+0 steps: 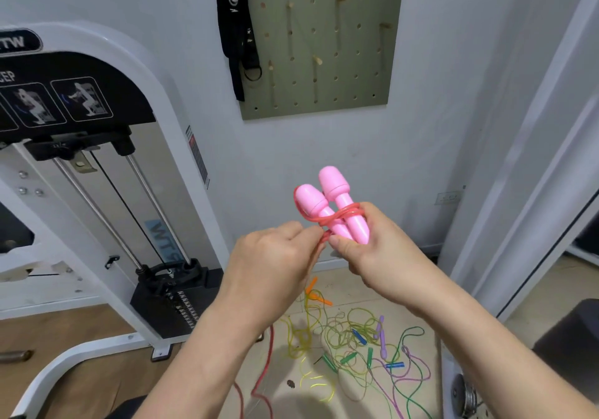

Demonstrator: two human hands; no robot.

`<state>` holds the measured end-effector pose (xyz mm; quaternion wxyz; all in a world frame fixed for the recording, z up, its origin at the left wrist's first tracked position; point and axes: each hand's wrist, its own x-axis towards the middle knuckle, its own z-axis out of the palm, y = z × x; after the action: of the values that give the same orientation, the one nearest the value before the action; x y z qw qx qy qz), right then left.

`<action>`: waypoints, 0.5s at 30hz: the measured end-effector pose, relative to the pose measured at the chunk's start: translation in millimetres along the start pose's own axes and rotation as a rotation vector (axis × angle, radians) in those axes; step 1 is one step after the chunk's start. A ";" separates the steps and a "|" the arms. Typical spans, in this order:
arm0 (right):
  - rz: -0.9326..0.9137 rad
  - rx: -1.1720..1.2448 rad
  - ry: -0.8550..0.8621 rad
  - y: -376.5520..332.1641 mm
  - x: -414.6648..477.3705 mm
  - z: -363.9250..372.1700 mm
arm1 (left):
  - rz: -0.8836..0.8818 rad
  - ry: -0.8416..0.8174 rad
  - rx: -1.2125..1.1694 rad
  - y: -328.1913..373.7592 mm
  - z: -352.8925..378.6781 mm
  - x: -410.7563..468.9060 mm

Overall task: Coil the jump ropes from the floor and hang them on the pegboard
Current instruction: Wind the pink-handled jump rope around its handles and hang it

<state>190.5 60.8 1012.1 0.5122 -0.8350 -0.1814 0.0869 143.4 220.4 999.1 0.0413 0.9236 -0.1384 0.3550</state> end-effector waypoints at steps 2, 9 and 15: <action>-0.009 -0.256 -0.021 -1.9 4.9 -5.0 | 0.040 -0.009 0.031 1.2 -1.7 0.9; 0.060 -0.928 -0.226 -14.4 7.9 -11.2 | 0.106 -0.211 -0.020 7.6 9.3 5.0; -0.024 -1.178 -0.406 -30.2 0.4 -13.2 | 0.255 -0.338 -0.095 -0.1 2.7 27.1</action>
<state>188.8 62.4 1045.0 -0.0784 -0.9420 -0.3021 0.1236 164.4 213.8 1015.1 0.0156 0.9421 -0.2755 0.1906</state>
